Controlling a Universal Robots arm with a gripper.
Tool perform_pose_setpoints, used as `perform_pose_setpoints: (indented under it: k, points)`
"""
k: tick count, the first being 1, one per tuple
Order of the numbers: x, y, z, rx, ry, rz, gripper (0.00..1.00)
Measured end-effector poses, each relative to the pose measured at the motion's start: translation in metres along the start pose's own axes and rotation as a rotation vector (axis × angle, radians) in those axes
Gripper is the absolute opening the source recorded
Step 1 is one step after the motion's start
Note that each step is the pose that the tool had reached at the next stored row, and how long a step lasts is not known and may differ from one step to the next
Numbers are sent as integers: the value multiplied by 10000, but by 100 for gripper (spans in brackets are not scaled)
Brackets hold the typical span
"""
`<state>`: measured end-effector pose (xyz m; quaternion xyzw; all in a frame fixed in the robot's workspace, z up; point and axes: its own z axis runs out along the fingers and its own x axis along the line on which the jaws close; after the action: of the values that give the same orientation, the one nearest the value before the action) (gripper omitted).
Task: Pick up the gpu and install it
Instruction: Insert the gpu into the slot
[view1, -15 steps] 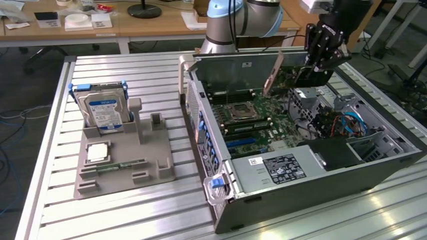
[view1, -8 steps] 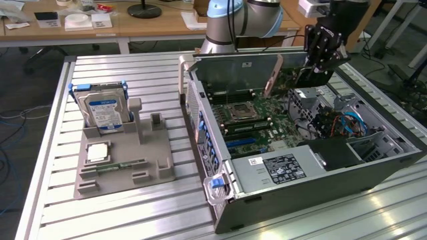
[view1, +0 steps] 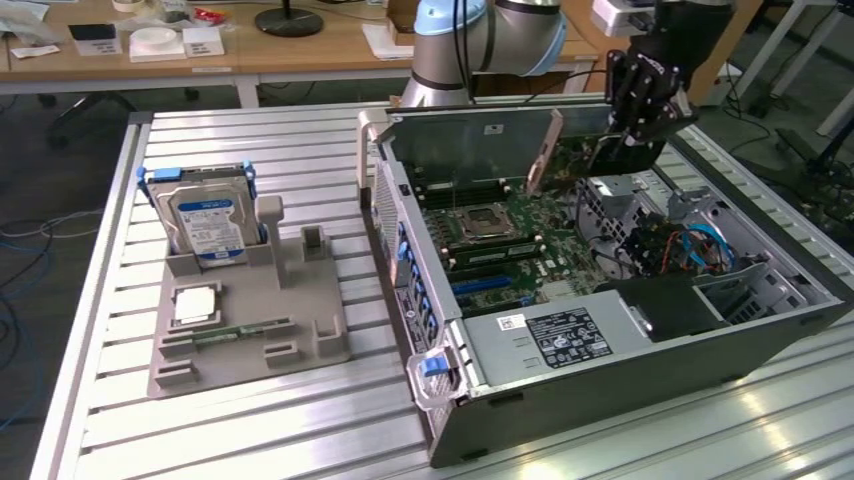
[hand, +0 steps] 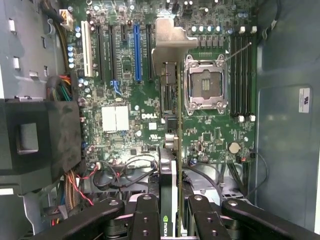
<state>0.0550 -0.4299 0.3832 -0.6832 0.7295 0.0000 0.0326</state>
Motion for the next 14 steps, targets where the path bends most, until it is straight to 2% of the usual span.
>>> perform_pose_setpoints:
  k: [14]
  points:
    - [21, 296, -6, 39, -1, -14, 27]
